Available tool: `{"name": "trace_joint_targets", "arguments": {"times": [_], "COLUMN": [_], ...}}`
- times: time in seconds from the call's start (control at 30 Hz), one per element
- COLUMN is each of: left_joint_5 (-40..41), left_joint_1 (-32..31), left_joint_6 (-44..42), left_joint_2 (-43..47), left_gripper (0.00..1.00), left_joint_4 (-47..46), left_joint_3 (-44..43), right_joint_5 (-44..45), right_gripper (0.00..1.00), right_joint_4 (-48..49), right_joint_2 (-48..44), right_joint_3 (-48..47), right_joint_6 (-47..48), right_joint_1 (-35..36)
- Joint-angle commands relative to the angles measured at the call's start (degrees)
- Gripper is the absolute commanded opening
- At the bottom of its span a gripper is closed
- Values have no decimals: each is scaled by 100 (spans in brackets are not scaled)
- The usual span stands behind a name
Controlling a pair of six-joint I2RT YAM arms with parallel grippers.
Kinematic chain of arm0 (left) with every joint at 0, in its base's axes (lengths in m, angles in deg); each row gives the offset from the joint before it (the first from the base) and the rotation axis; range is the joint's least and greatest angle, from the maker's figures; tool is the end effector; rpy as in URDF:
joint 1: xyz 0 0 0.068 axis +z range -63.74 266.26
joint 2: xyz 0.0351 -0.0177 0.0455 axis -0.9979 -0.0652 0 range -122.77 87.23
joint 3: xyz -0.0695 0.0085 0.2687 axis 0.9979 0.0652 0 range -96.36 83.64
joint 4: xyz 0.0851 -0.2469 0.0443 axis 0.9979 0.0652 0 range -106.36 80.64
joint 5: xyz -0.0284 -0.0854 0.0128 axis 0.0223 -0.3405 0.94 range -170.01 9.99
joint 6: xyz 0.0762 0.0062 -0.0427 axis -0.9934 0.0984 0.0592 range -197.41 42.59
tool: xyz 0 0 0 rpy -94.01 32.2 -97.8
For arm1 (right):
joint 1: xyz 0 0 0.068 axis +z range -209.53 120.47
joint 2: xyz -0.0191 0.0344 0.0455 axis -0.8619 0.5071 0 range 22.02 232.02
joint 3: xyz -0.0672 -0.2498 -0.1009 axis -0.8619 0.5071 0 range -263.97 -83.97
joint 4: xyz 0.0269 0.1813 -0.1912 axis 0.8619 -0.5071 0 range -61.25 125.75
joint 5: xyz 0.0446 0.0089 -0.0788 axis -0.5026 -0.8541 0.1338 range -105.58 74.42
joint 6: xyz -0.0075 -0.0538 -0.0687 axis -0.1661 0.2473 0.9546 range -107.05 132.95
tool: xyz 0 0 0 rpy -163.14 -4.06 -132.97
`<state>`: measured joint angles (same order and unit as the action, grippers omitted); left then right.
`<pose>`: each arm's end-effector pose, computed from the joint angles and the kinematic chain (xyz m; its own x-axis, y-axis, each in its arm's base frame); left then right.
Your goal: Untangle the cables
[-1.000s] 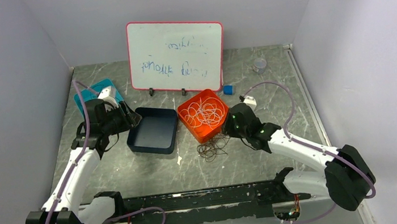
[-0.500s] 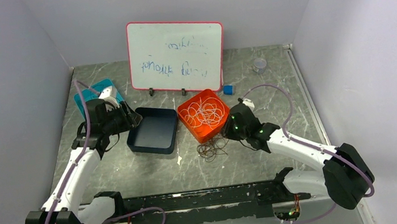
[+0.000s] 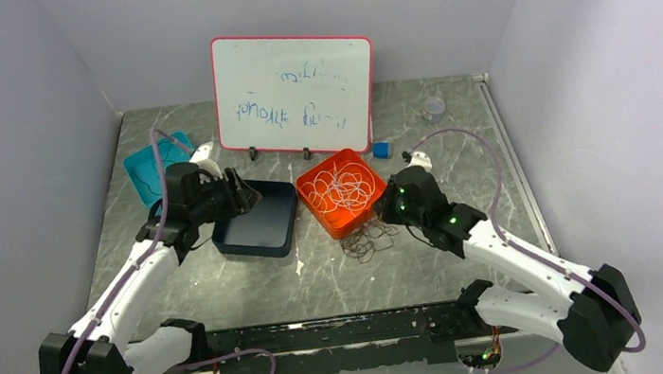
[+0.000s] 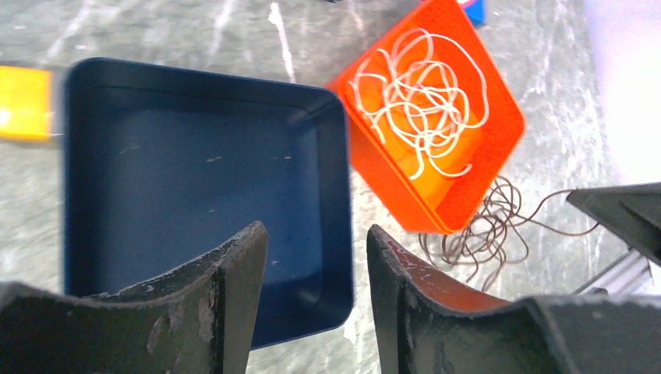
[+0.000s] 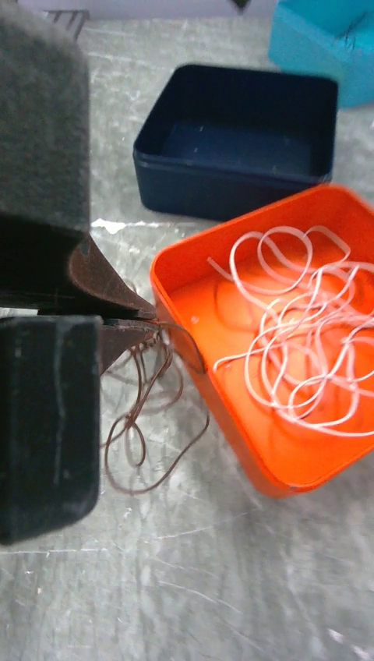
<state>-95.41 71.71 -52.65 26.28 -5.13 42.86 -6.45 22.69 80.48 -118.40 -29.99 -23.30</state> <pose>0.2566 -0.0879 0.2416 -0.6513 -0.2481 -0.7171 0.2079 0.8505 -0.4831 0.2097 0.1384 0.2055 -0.6840 0.3327 -0.6492 -0.0212 0.8805 0.4735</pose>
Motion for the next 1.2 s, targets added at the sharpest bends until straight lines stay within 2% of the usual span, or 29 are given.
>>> {"name": "trace_joint_targets", "arguments": {"times": [0.0,0.33,0.5,0.7,1.17], "left_joint_5": [-98,-2,5,44,581], "left_joint_1": [-549,-2306,-2835,-3449,-3940], "left_joint_6": [315,627,657,631,562], "left_joint_2": [-239,-1504,-1874,-2108,-2810], "left_gripper": [56,60,61,68,72], "left_joint_4": [-692,-1993,-2497,-3103,-3730], "left_joint_3": [-198,-737,-820,-838,-1088], "right_joint_5": [121,-412,-352,-192,-387], "right_gripper": [0,0,0,0,0], "right_joint_4": [-416,-739,-963,-1111,-837], "right_joint_2": [-390,-1246,-1550,-1705,-1847], "right_joint_3": [-398,-529,-800,-986,-1039], "right_joint_6": [733,1138,1195,1076,806], "right_joint_1": [-46,-43,-46,-41,-39]}}
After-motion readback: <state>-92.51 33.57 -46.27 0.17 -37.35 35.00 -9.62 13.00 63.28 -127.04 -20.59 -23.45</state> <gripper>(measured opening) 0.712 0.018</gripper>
